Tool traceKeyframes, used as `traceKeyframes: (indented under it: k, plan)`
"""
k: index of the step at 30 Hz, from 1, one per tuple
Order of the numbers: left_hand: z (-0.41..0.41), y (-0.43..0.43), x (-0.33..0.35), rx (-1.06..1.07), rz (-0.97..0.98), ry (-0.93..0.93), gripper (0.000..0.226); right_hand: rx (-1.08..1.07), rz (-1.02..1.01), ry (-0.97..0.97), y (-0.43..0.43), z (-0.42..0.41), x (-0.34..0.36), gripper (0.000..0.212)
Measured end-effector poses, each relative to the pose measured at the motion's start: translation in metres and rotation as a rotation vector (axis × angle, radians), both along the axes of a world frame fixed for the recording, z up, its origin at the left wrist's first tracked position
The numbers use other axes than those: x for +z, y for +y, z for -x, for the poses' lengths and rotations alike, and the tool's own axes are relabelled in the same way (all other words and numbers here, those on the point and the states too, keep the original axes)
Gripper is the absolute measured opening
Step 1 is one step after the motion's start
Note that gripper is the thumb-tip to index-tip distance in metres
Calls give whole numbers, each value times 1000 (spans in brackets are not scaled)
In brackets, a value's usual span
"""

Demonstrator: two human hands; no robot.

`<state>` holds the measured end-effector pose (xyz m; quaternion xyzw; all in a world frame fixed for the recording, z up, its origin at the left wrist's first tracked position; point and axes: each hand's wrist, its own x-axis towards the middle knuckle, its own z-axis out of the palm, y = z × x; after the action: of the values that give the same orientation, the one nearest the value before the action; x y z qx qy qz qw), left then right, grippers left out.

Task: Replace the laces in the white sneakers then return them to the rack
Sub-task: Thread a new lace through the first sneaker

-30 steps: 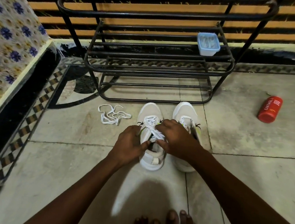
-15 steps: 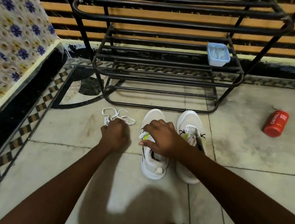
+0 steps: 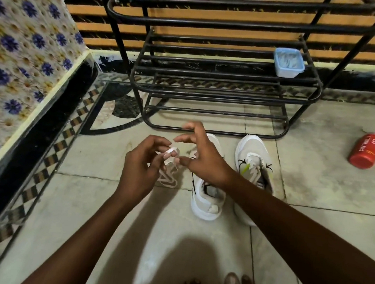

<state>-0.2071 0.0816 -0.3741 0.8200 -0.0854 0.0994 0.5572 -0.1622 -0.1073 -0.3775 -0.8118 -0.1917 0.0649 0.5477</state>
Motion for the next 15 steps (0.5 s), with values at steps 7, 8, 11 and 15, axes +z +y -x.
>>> traceKeyframes:
  k: [7, 8, 11, 15]
  plan:
    - [0, 13, 13, 26, 30, 20, 23, 35, 45, 77, 0, -2, 17, 18]
    - [-1, 15, 15, 55, 2, 23, 21, 23, -26, 123, -4, -2, 19, 24]
    - [-4, 26, 18, 136, -32, 55, 7, -57, -189, 161, -16, -6, 29, 28]
    - [-5, 42, 17, 296, -83, 122, 7, -310, -182, 93, -28, -19, 40, 31]
